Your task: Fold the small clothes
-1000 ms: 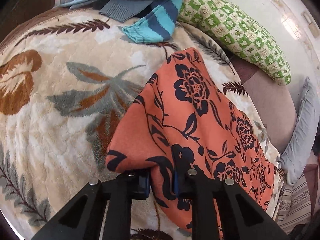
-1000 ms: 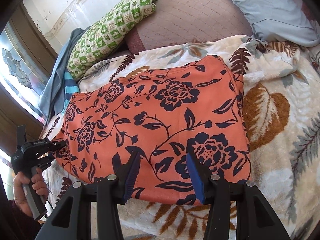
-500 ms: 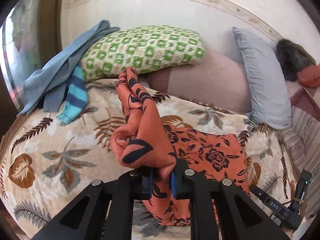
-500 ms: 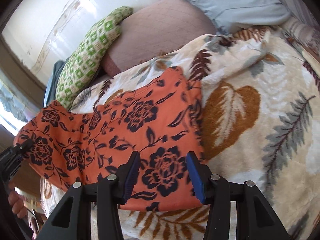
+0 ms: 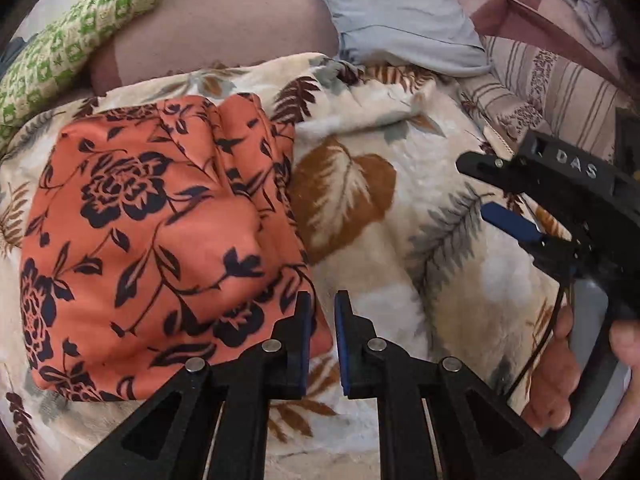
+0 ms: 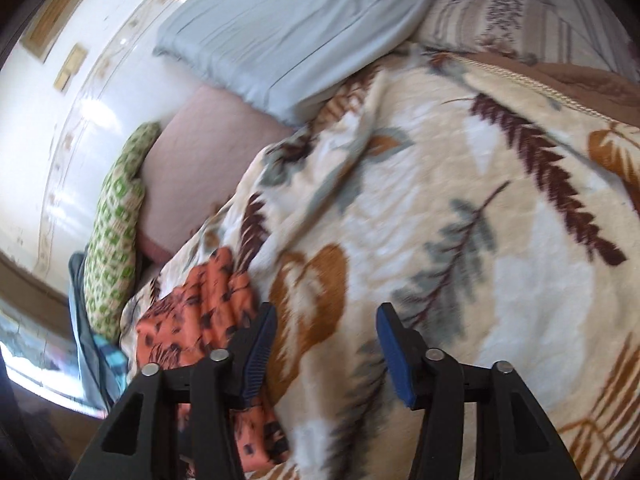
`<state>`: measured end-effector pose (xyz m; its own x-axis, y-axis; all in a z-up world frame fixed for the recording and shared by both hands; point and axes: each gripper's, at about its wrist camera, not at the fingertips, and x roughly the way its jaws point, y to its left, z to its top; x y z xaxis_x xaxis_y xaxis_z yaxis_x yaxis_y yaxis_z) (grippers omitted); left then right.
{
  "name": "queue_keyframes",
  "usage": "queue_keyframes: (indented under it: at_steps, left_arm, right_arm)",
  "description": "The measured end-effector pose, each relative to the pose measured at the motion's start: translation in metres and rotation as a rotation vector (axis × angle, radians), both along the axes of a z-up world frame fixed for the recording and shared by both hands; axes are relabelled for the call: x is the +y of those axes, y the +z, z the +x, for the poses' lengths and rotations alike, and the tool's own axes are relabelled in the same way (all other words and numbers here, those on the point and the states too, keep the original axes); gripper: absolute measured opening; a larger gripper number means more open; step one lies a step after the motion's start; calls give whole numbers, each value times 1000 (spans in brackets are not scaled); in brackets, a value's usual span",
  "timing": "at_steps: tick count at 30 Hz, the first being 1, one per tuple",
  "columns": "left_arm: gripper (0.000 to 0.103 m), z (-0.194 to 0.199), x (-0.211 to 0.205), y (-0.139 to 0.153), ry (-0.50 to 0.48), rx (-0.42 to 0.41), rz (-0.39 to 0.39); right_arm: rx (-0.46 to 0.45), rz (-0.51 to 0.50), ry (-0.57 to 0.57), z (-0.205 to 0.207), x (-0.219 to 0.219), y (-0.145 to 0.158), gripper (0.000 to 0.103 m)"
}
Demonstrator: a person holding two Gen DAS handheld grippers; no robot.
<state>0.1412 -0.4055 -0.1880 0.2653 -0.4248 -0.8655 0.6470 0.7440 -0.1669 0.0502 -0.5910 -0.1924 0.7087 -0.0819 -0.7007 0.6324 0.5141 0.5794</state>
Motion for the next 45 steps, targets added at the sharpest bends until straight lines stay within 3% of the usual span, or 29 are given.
queue_keyframes:
  at_steps: [3,5,7,9,12,16,19,22,24,27,28,29,33,37,39,41,43,45]
  left_arm:
    - [23,-9,24,31,-41,-98,-48]
    - [58,-4,54,55,-3,-206,-57]
    - [67,3,83,71,67,-309,-38]
    - [67,16,109,78,121,-344,-14]
    - [67,45,146,73,218,-299,24]
    - [67,76,183,49,322,-157,20]
    - [67,85,198,27,366,-71,13]
    - [67,91,201,9,376,-29,14]
    - [67,95,201,0,375,3,8]
    - [67,96,201,-2,373,17,-1]
    - [67,98,202,-2,375,19,-4]
    - [67,98,203,-1,378,21,-6]
    - [67,99,209,3,401,16,-7]
    - [67,100,211,8,420,12,-17]
    - [67,97,204,10,406,-5,-8]
    - [67,95,194,9,387,-19,23]
    - [67,94,184,4,368,-22,44]
    - [67,93,177,1,362,-37,74]
  right_arm:
    - [-19,19,22,2,-7,0,60]
    - [-70,56,90,9,-1,3,60]
    - [-141,130,188,20,13,4,61]
    - [-201,202,281,34,30,5,62]
    - [-221,259,370,55,54,2,64]
    - [-154,268,432,85,80,-12,64]
    - [-72,271,416,102,88,-28,64]
    - [-35,305,455,115,97,-39,64]
    - [10,252,466,121,106,-41,64]
    - [5,194,481,124,117,-33,66]
    - [-8,184,505,126,121,-29,56]
    - [-22,182,542,128,126,-26,21]
    - [-41,43,592,121,144,-3,19]
    - [-140,2,583,96,138,19,17]
    - [-147,-15,582,83,134,23,17]
    - [-103,-26,568,75,134,17,17]
    - [1,-37,552,71,132,-1,17]
    - [74,8,548,71,129,-21,17]
